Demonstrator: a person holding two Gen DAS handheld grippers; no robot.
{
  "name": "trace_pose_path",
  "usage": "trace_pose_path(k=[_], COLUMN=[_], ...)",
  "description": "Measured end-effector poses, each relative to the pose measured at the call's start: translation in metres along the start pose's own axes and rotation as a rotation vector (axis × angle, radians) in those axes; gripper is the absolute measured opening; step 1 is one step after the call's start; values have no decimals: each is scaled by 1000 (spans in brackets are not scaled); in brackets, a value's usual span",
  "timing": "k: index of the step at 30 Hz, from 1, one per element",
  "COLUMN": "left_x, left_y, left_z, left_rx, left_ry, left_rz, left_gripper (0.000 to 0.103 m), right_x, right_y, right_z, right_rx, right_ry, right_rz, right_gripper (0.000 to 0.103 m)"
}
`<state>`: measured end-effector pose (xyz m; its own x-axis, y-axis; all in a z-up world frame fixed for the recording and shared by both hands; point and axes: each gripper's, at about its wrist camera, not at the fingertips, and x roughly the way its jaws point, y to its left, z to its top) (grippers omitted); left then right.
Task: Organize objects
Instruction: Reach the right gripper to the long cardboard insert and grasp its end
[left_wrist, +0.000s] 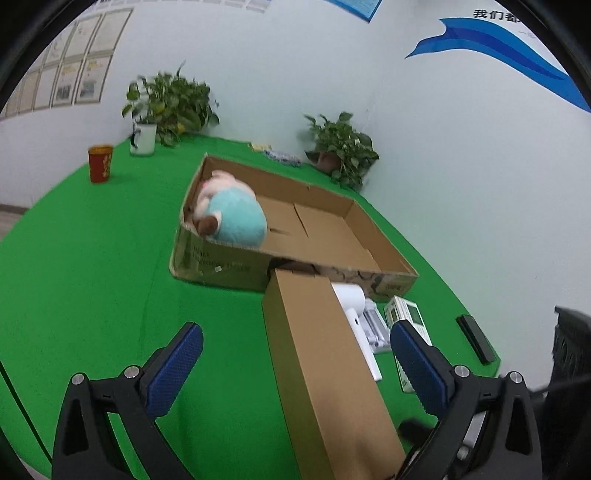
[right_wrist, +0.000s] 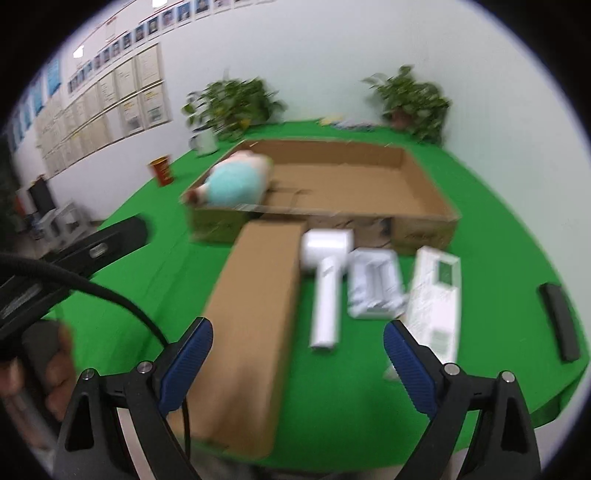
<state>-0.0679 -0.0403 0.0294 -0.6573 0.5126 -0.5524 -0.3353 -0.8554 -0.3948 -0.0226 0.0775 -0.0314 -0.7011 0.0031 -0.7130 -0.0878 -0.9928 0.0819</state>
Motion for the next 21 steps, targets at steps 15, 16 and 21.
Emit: trace_pose_path(k=[15, 16, 21], left_x=[68, 72, 84], left_y=[28, 28, 27], left_z=[-35, -37, -43], left_rx=[-93, -96, -116], left_ry=[224, 236, 275], left_rz=[-140, -147, -155], left_gripper=[99, 99, 99], right_x=[54, 55, 50], right_y=[51, 49, 38], right_z=[-51, -52, -54], right_rx=[-151, -139, -81], right_ry=[188, 188, 152], right_rz=[-57, -42, 32], right_gripper=[89, 88, 87])
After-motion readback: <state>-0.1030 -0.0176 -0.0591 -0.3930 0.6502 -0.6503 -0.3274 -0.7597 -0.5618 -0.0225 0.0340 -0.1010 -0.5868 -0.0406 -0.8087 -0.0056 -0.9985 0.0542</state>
